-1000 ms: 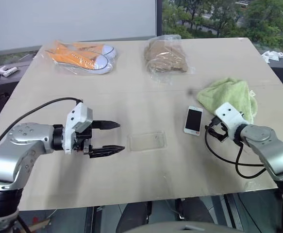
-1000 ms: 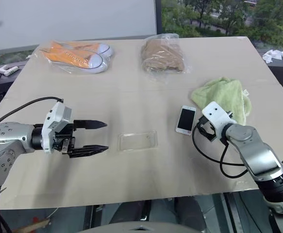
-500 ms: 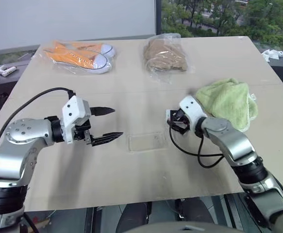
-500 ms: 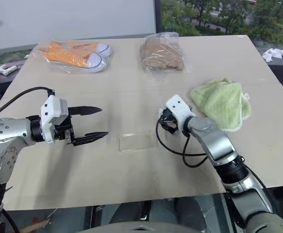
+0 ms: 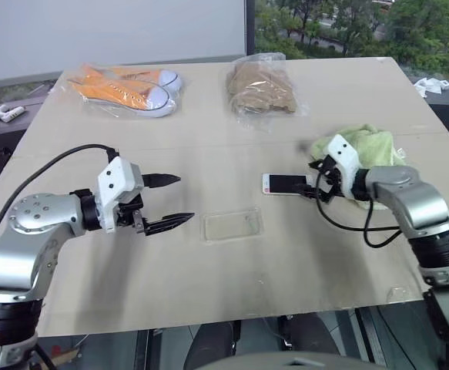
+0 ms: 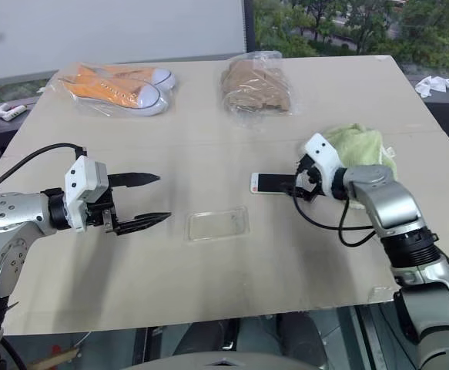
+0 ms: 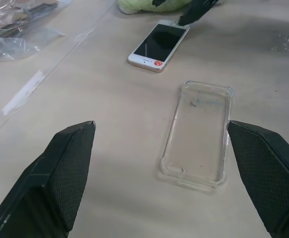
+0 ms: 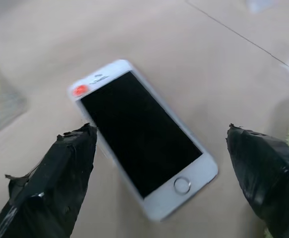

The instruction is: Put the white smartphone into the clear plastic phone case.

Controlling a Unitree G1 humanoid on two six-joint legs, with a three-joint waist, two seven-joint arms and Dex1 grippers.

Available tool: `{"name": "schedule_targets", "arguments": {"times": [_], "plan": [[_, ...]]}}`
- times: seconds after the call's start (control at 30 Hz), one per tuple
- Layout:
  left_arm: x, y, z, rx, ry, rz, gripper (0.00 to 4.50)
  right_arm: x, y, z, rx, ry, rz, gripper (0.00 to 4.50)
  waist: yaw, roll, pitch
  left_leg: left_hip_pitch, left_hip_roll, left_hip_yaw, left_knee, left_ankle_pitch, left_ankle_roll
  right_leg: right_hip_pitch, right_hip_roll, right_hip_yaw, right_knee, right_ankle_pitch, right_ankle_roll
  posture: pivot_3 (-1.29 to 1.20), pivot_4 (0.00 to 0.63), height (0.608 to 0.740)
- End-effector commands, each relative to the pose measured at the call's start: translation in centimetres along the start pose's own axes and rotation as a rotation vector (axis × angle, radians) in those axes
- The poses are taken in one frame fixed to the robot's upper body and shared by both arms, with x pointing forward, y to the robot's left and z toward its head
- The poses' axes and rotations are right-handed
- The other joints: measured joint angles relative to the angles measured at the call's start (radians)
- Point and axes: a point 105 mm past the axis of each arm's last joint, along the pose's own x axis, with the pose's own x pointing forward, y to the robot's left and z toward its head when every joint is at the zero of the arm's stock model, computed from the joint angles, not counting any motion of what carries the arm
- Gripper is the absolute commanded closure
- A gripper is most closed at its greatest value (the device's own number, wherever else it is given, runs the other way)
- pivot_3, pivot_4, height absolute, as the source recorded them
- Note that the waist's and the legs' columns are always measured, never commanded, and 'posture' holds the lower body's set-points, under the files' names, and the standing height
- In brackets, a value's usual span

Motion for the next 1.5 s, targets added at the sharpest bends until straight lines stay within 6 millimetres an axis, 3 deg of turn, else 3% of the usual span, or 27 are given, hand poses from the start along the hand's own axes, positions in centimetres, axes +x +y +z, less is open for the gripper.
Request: {"name": "schedule_targets", "arguments": {"times": [0.03, 0.3, 0.57, 0.8, 0.93, 0.97, 1.07, 1.33, 1.43, 1.5], "plan": [[-0.5, 0.4, 1.0, 0.048, -0.024, 0.026, 0.13, 0.4, -1.1, 0.1, -0.059, 0.017, 0.048, 0.00, -0.004, 0.000, 0.000, 0.000, 0.000, 0.000, 0.000, 0.000, 0.000, 0.000, 0.000, 0.000, 0.000, 0.000, 0.000, 0.00, 0.150, 0.740], [-0.6, 0.1, 0.9, 0.047, -0.014, 0.021, 0.13, 2.3, -3.5, -2.0, -0.085, 0.121, 0.097, 0.00, -0.003, 0.000, 0.000, 0.000, 0.000, 0.002, 0.000, 0.000, 0.000, -0.001, 0.000, 0.002, 0.001, 0.000, 0.000, 0.00, 0.150, 0.740], [-1.0, 0.2, 0.8, 0.054, 0.001, 0.042, 0.13, 1.1, -0.8, -3.4, -0.091, 0.199, 0.379, 0.00, 0.001, 0.000, 0.000, 0.000, 0.000, 0.001, 0.000, 0.000, 0.000, -0.001, 0.000, 0.000, 0.000, 0.000, 0.000, 0.00, 0.150, 0.740], [-0.8, -0.1, 0.9, 0.051, -0.003, 0.028, 0.13, 1.2, -1.4, -4.8, -0.219, 0.264, 0.298, 0.00, 0.001, 0.000, -0.001, 0.000, 0.000, 0.001, 0.000, 0.000, 0.000, -0.001, 0.000, 0.000, 0.000, 0.000, 0.000, 0.00, 0.150, 0.740], [-0.8, -0.4, 0.8, 0.043, 0.012, -0.007, 0.13, 1.7, -1.8, -4.9, -0.198, 0.255, 0.233, 0.00, 0.000, -0.002, -0.002, 0.002, 0.000, 0.001, 0.002, 0.000, 0.000, 0.001, 0.000, 0.000, 0.001, 0.000, 0.000, 0.00, 0.150, 0.740], [-0.8, -0.4, 0.7, 0.043, 0.015, -0.014, 0.00, 1.8, -1.8, -5.0, -0.196, 0.254, 0.227, 0.57, 0.000, -0.002, -0.002, 0.003, 0.000, 0.001, 0.002, 0.000, 0.000, 0.002, 0.000, 0.001, 0.001, 0.000, 0.000, 0.00, 0.150, 0.740], [-0.7, -0.9, 0.8, 0.012, 0.006, -0.054, 0.00, 1.6, -1.7, -5.3, -0.186, 0.258, 0.222, 1.61, 0.002, -0.002, -0.002, 0.007, 0.000, 0.001, 0.002, 0.000, 0.000, 0.005, 0.000, 0.000, 0.002, 0.000, 0.000, 0.00, 0.150, 0.740], [-0.8, -1.7, 0.8, -0.029, 0.007, -0.120, 0.00, 1.1, -1.3, -5.6, -0.163, 0.246, 0.208, 1.61, 0.006, -0.002, -0.002, 0.007, 0.000, 0.000, 0.002, 0.000, 0.000, 0.006, -0.001, 0.000, 0.002, 0.000, 0.000, 0.00, 0.150, 0.740], [-0.9, -1.7, 0.5, -0.034, 0.016, -0.118, 0.00, 0.9, -1.1, -4.7, -0.176, 0.210, 0.202, 1.61, 0.007, -0.002, -0.002, 0.007, 0.000, 0.000, 0.002, 0.000, 0.000, 0.006, -0.001, 0.000, 0.002, 0.000, 0.000, 0.00, 0.150, 0.740], [-1.2, -1.7, 0.0, -0.039, 0.043, -0.106, 0.00, 0.7, -0.7, -3.1, -0.201, 0.151, 0.205, 1.61, 0.008, -0.002, -0.002, 0.007, 0.000, 0.000, 0.002, 0.000, 0.000, 0.006, -0.001, 0.000, 0.001, 0.000, 0.000, 0.00, 0.150, 0.740]]}}
